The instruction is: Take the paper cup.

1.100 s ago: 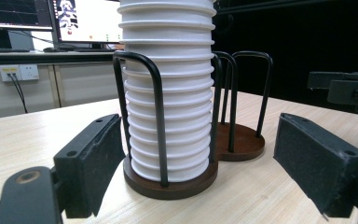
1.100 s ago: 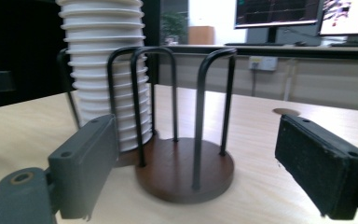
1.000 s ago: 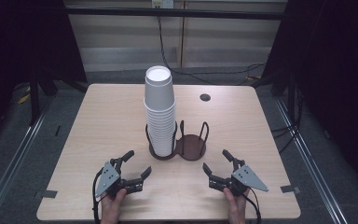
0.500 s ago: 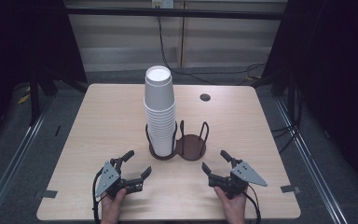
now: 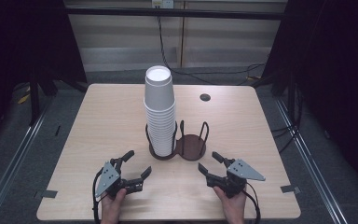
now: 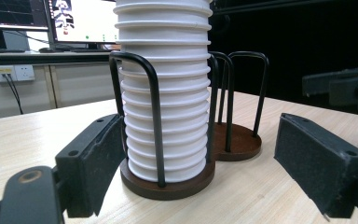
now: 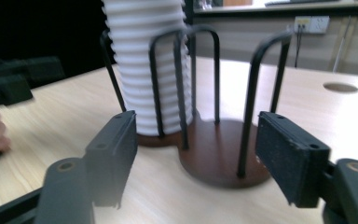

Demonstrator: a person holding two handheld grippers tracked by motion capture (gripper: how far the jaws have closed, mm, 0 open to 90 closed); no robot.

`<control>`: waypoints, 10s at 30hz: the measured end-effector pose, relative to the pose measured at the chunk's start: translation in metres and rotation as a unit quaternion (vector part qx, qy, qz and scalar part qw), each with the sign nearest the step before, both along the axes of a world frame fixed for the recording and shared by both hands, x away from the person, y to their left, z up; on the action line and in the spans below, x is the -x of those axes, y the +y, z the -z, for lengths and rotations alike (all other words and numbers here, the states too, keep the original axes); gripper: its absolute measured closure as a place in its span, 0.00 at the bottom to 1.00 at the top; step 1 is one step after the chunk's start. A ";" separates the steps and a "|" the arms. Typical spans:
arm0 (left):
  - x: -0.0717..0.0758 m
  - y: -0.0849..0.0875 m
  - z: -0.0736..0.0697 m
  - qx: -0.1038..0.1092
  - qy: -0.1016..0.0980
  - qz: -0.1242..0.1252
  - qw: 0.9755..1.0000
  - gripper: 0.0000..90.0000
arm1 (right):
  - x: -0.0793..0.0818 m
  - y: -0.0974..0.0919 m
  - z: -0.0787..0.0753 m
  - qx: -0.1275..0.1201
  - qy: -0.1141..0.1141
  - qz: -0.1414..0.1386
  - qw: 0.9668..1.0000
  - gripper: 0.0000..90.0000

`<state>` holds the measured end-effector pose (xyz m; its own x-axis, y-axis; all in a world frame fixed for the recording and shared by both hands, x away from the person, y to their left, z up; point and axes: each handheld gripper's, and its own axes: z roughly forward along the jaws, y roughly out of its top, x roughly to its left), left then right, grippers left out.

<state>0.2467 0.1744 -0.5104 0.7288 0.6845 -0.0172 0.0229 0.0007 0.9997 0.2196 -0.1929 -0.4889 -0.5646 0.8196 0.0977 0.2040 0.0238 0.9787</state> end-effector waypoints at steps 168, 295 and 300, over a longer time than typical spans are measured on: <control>0.000 0.000 0.000 0.000 -0.001 0.004 1.000 0.17 | -0.164 0.122 -0.257 0.163 0.078 -0.206 0.962 0.23; 0.000 0.000 0.000 0.000 0.000 0.004 1.000 0.17 | -0.105 0.014 -0.278 -0.034 -0.062 -0.140 0.988 0.24; 0.000 0.001 0.000 -0.005 -0.002 0.004 1.000 0.17 | -0.102 0.010 -0.271 -0.028 -0.057 -0.136 0.989 0.24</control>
<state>0.2469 0.1753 -0.5101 0.7350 0.6781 -0.0074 0.0181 -0.0087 0.9998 0.3219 -0.1831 -0.2176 -0.7731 0.6313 0.0621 0.0856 0.0068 0.9963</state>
